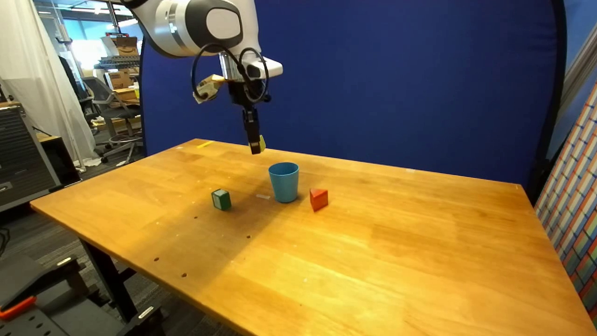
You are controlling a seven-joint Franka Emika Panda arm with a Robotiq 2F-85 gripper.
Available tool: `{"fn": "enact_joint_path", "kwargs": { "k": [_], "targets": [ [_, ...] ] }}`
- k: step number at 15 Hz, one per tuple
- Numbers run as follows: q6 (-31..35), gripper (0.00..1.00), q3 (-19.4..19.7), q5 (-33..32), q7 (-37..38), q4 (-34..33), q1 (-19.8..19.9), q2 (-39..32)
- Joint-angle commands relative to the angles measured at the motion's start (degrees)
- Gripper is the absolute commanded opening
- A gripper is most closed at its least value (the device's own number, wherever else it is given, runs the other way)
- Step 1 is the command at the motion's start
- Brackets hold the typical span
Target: Put the yellow block in the cup
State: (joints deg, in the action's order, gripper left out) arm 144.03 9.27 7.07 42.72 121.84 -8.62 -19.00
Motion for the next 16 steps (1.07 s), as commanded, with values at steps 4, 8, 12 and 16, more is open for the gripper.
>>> {"fn": "enact_joint_path", "kwargs": {
  "k": [4,8,12,16],
  "targets": [
    [1.0,0.17,-0.1,-0.5,1.4,1.0,4.6,0.5],
    [-0.2,0.18,-0.8,0.9,-0.7,-1.4,7.1,-1.3],
    [-1.2,0.76,-3.9,6.0,-7.0,-2.4,9.9,-1.9],
    [-0.3,1.0,-5.6,11.5,-12.3,-0.8,9.7,-1.5]
  ]
}}
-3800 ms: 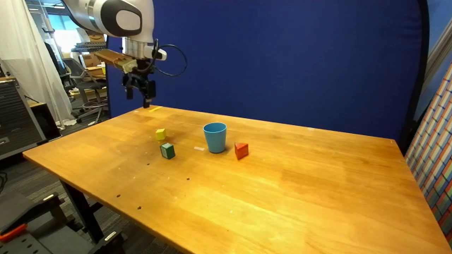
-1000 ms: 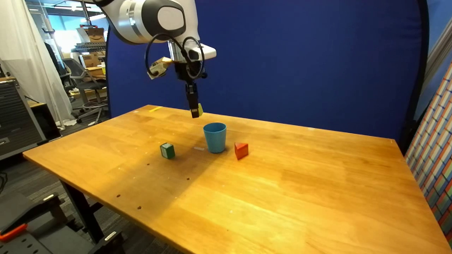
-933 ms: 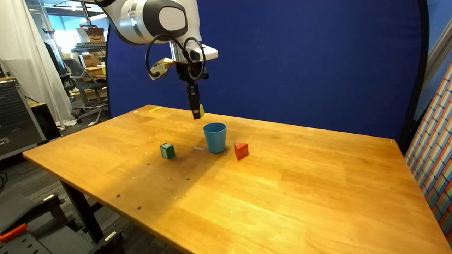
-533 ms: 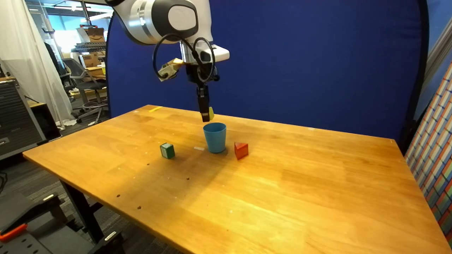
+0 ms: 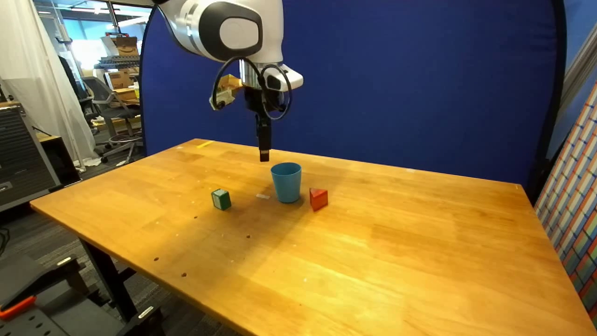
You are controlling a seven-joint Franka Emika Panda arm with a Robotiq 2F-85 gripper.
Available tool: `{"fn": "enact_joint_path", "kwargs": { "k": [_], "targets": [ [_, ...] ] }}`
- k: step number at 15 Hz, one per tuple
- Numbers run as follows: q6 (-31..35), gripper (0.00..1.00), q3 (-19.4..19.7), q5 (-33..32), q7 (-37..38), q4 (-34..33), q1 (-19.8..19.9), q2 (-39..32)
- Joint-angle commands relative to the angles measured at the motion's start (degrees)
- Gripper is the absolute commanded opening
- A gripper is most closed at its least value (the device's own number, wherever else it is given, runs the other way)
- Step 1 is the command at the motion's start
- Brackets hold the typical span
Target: Put the yellow block in the cup
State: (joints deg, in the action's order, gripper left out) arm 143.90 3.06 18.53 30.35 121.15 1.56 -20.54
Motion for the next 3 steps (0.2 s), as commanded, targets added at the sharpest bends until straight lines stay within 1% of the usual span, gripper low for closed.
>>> {"fn": "enact_joint_path", "kwargs": {
  "k": [1,2,3],
  "targets": [
    [-0.2,0.91,0.0,1.0,-0.9,0.0,-0.4,0.0],
    [-0.1,0.97,0.1,0.9,-0.7,0.1,-0.6,-0.2],
    [-0.1,1.0,0.2,0.9,-0.7,0.1,-0.6,-0.3]
  ]
}}
